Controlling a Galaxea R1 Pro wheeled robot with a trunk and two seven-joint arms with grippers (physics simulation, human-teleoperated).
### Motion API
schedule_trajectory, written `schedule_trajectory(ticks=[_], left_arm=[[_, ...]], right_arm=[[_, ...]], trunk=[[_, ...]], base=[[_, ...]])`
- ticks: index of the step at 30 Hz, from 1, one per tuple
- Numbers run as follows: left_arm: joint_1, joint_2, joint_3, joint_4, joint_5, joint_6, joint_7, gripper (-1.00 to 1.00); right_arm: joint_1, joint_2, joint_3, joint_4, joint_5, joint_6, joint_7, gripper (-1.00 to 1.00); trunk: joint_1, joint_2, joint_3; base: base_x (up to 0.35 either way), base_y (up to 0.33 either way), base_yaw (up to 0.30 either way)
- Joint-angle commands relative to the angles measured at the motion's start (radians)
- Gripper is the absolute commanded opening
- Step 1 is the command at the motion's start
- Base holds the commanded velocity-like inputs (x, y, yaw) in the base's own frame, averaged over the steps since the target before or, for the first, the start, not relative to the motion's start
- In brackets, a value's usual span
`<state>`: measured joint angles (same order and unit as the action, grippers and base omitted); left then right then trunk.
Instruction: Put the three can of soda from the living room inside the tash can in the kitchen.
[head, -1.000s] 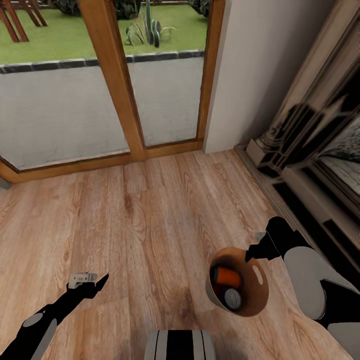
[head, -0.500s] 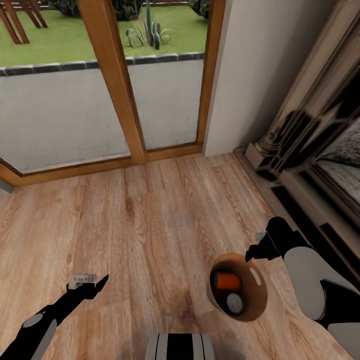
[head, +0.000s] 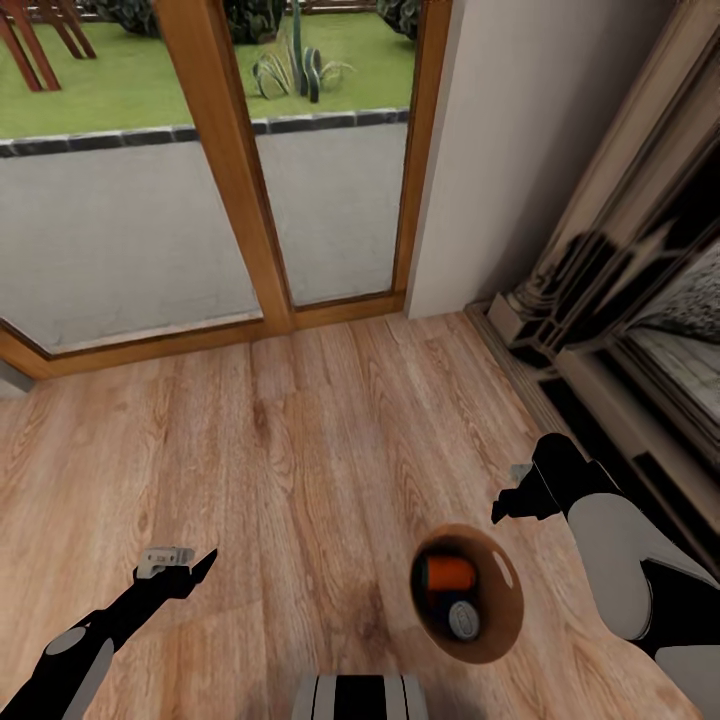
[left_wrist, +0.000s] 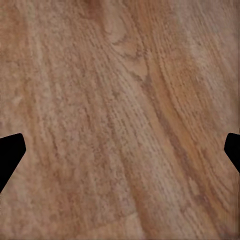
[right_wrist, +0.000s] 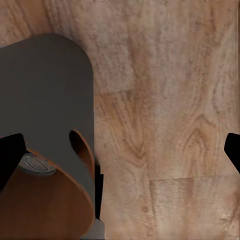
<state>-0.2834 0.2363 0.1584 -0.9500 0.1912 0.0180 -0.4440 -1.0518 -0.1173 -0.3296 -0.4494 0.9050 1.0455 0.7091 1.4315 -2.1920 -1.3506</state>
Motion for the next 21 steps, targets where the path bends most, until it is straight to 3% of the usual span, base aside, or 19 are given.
schedule_trajectory(ticks=[1, 21], left_arm=[[0.000, 0.000, 0.001, 0.001, 0.007, 0.002, -0.005, 1.00], [0.000, 0.000, 0.001, 0.001, 0.007, 0.002, -0.005, 1.00]], right_arm=[[0.000, 0.001, -0.006, -0.002, 0.011, 0.002, 0.009, 1.00], [0.000, 0.000, -0.006, -0.002, 0.012, 0.002, 0.007, 1.00]], trunk=[[-0.004, 0.007, 0.003], [-0.081, 0.147, 0.065]], base=[[0.000, 0.000, 0.000], [0.000, 0.000, 0.000]])
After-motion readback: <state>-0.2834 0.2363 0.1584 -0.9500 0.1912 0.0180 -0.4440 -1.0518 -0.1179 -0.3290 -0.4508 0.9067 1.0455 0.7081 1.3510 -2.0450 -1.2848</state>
